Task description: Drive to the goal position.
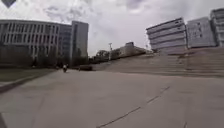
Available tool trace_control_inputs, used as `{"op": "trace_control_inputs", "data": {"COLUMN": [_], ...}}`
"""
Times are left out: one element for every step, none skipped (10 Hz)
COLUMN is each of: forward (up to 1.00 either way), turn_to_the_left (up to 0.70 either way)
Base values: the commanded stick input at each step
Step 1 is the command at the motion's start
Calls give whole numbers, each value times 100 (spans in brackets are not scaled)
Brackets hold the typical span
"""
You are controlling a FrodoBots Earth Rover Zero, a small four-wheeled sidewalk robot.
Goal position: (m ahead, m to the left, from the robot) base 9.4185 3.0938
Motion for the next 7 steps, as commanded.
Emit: {"op": "trace_control_inputs", "data": {"forward": [70,70,70,70,70,70,70], "turn_to_the_left": [2,2,2,1,1,1,1]}}
